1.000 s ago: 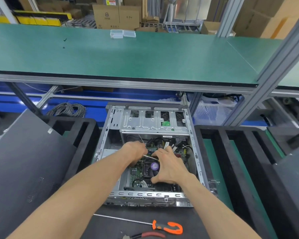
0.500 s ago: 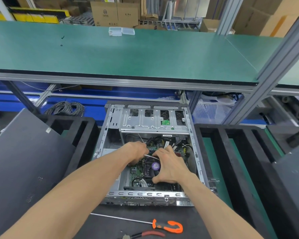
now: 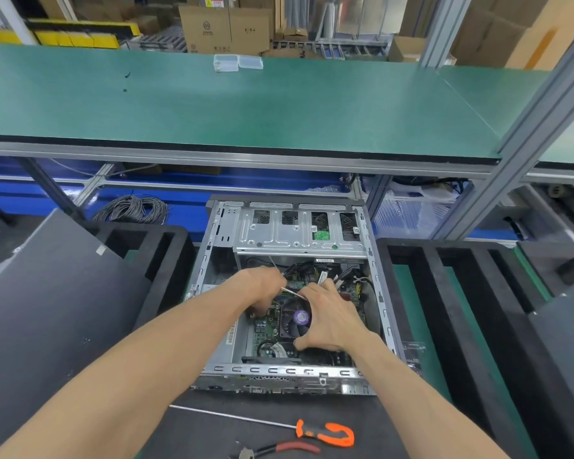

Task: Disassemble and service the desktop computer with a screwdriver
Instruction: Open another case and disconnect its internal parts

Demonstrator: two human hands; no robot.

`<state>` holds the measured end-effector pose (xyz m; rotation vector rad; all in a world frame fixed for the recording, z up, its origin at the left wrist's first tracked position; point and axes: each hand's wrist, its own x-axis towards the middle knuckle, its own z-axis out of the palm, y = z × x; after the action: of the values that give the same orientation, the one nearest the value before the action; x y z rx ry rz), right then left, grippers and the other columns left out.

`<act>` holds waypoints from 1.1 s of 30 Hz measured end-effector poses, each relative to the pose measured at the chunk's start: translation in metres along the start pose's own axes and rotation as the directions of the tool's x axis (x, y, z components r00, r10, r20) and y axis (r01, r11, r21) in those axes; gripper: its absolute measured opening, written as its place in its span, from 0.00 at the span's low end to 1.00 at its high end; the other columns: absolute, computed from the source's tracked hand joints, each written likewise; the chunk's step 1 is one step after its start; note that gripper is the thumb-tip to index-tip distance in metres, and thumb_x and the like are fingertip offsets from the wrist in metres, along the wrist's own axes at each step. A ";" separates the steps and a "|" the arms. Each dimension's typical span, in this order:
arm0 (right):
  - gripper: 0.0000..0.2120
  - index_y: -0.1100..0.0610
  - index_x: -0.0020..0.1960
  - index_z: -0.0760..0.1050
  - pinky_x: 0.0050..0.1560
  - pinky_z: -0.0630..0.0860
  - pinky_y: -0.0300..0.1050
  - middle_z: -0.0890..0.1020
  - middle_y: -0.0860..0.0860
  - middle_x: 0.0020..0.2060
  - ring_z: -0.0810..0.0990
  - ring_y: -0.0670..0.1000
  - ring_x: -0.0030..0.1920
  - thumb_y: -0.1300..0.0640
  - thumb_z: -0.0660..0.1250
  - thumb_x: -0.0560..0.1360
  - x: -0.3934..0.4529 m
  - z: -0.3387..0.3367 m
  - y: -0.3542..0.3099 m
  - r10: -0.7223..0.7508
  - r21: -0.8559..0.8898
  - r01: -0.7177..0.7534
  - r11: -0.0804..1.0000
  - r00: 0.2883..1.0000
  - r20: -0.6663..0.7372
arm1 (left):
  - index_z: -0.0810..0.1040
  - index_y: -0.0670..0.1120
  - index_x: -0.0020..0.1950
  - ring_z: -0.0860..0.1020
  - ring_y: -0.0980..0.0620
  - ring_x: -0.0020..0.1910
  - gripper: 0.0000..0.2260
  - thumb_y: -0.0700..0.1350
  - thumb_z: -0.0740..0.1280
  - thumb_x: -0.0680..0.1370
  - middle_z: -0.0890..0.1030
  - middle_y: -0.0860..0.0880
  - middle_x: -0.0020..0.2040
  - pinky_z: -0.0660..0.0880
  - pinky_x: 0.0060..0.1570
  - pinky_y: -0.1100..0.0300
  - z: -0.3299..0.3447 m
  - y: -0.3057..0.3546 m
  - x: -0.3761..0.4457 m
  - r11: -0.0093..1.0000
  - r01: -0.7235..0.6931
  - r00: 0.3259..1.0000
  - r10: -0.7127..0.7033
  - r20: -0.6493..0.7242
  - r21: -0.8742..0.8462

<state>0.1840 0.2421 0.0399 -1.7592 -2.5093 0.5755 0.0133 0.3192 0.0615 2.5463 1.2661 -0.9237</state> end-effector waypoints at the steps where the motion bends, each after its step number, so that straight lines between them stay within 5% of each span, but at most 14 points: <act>1: 0.41 0.49 0.61 0.68 0.37 0.73 0.48 0.65 0.38 0.51 0.59 0.45 0.55 0.32 0.71 0.53 -0.001 0.000 0.000 -0.001 0.005 0.001 1.000 1.000 -0.007 | 0.73 0.45 0.43 0.74 0.49 0.36 0.11 0.43 0.75 0.71 0.75 0.47 0.44 0.70 0.32 0.57 -0.001 -0.001 -0.002 0.999 0.020 1.000 -0.021 -0.016 -0.038; 5: 0.44 0.49 0.65 0.67 0.37 0.74 0.49 0.67 0.38 0.53 0.59 0.45 0.56 0.32 0.70 0.53 -0.003 -0.003 -0.003 0.002 0.043 0.000 0.999 0.999 -0.044 | 0.80 0.45 0.43 0.77 0.49 0.34 0.03 0.38 0.70 0.72 0.74 0.49 0.40 0.73 0.30 0.58 -0.006 -0.010 -0.011 0.963 0.060 0.988 -0.094 -0.121 -0.262; 11: 0.38 0.45 0.61 0.68 0.36 0.70 0.46 0.69 0.37 0.49 0.61 0.46 0.55 0.34 0.72 0.54 -0.009 -0.013 -0.007 0.018 0.151 0.006 0.989 0.988 -0.154 | 0.85 0.49 0.43 0.77 0.62 0.34 0.07 0.38 0.69 0.74 0.84 0.54 0.41 0.70 0.32 0.71 -0.011 -0.028 -0.034 0.764 -0.081 0.964 -0.103 -0.245 -0.641; 14: 0.39 0.45 0.62 0.69 0.41 0.74 0.50 0.69 0.35 0.47 0.62 0.45 0.54 0.35 0.73 0.54 -0.014 -0.026 -0.008 0.054 0.269 0.003 0.963 0.977 -0.206 | 0.84 0.51 0.45 0.80 0.56 0.39 0.05 0.41 0.70 0.77 0.84 0.56 0.41 0.74 0.41 0.66 -0.016 -0.033 -0.048 0.550 -0.117 0.954 -0.168 -0.246 -0.827; 17: 0.32 0.44 0.53 0.70 0.43 0.76 0.51 0.69 0.35 0.43 0.64 0.47 0.51 0.36 0.75 0.54 -0.018 -0.047 -0.010 0.075 0.373 0.032 0.927 0.961 -0.268 | 0.81 0.44 0.52 0.81 0.51 0.47 0.04 0.38 0.68 0.79 0.84 0.46 0.49 0.78 0.58 0.51 -0.026 -0.032 -0.062 0.264 -0.224 0.954 -0.136 -0.266 -0.938; 20: 0.29 0.46 0.52 0.73 0.47 0.74 0.48 0.76 0.41 0.46 0.68 0.49 0.52 0.40 0.79 0.56 -0.021 -0.071 -0.007 0.088 0.454 0.064 0.889 0.948 -0.307 | 0.78 0.48 0.63 0.81 0.48 0.56 0.16 0.41 0.71 0.76 0.81 0.44 0.58 0.78 0.61 0.48 -0.043 -0.028 -0.074 0.066 -0.319 0.946 -0.032 -0.322 -0.945; 23: 0.30 0.43 0.56 0.74 0.51 0.73 0.41 0.77 0.43 0.50 0.72 0.48 0.56 0.44 0.82 0.57 -0.026 -0.093 0.001 0.143 0.589 0.080 0.804 0.935 -0.324 | 0.74 0.58 0.69 0.80 0.57 0.57 0.31 0.45 0.77 0.68 0.80 0.58 0.59 0.76 0.55 0.60 -0.072 -0.019 -0.081 0.202 -0.394 0.919 0.071 -0.388 -0.897; 25: 0.31 0.40 0.57 0.73 0.49 0.70 0.32 0.75 0.40 0.50 0.73 0.44 0.55 0.45 0.83 0.58 -0.032 -0.106 0.010 0.180 0.622 0.092 0.777 0.915 -0.361 | 0.69 0.61 0.70 0.75 0.59 0.64 0.39 0.46 0.80 0.63 0.75 0.62 0.64 0.72 0.61 0.57 -0.091 -0.013 -0.080 0.280 -0.416 0.909 0.095 -0.406 -0.865; 27: 0.34 0.40 0.61 0.74 0.53 0.70 0.33 0.75 0.42 0.52 0.74 0.43 0.56 0.44 0.83 0.58 -0.039 -0.116 0.023 0.211 0.636 0.082 0.767 0.904 -0.372 | 0.67 0.65 0.69 0.70 0.60 0.69 0.44 0.49 0.83 0.59 0.71 0.65 0.67 0.68 0.65 0.53 -0.110 -0.003 -0.077 0.376 -0.436 0.897 0.104 -0.430 -0.818; 33: 0.36 0.35 0.62 0.70 0.56 0.71 0.38 0.75 0.43 0.57 0.73 0.39 0.59 0.41 0.80 0.56 -0.068 -0.131 0.068 0.288 0.691 0.038 0.722 0.891 -0.350 | 0.66 0.67 0.64 0.69 0.67 0.64 0.42 0.55 0.84 0.56 0.70 0.69 0.64 0.69 0.63 0.55 -0.150 0.048 -0.051 0.598 -0.456 0.854 0.085 -0.514 -0.659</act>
<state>0.3003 0.2370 0.1532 -1.5315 -1.5684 0.8577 0.0957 0.3128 0.2046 2.1413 0.9696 0.2814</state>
